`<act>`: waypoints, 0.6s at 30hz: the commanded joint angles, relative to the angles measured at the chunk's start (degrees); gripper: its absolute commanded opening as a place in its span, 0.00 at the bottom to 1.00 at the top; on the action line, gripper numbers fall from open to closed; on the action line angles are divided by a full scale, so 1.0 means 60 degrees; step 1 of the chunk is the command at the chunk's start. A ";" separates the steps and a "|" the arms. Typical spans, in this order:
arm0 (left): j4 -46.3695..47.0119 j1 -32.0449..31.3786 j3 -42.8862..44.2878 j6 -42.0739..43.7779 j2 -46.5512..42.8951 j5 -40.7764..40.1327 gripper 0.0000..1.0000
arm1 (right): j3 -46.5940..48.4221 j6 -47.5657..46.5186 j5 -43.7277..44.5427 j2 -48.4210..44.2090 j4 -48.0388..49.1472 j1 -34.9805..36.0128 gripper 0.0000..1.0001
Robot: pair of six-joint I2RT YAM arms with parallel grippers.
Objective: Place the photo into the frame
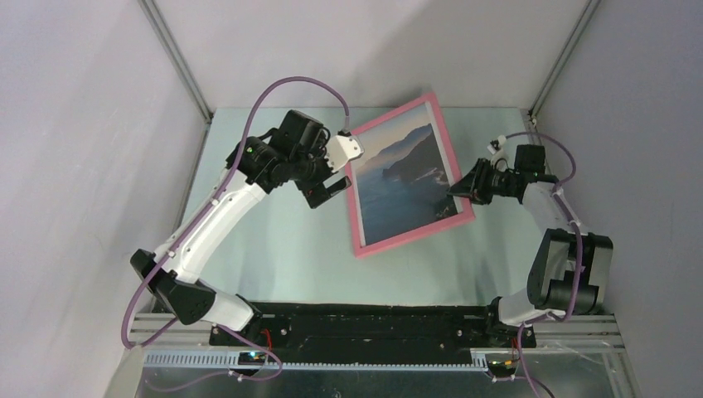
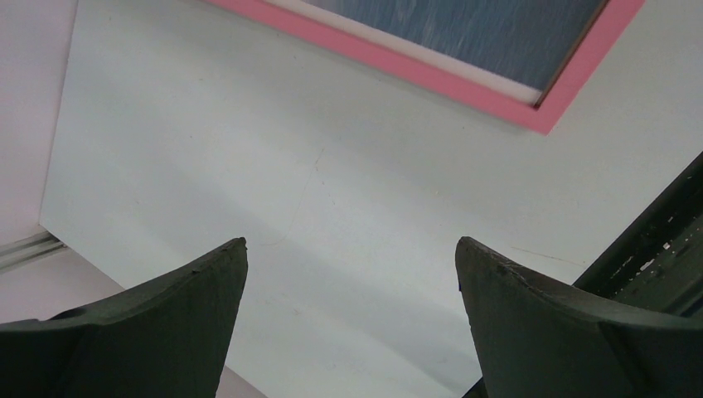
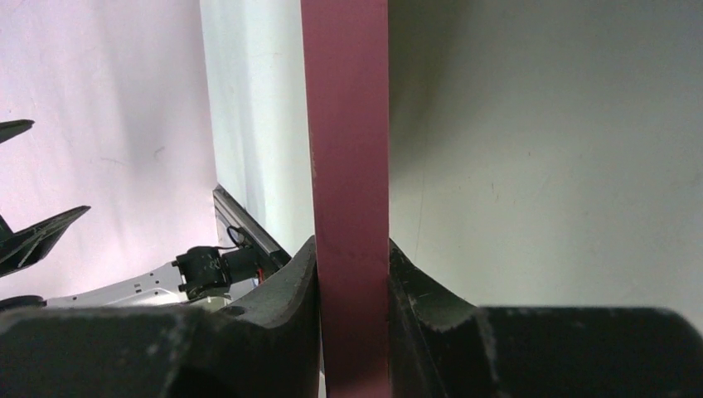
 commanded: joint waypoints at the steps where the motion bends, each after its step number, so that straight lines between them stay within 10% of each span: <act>1: 0.0379 0.0080 -0.0195 -0.0207 -0.0164 0.0130 1.00 | -0.1406 0.0911 0.0074 -0.0749 0.2470 0.0060 0.11; 18: 0.0815 0.0102 -0.0692 -0.0348 0.0245 0.0046 1.00 | -0.4086 0.1566 -0.0107 -0.0070 0.5965 0.0121 0.58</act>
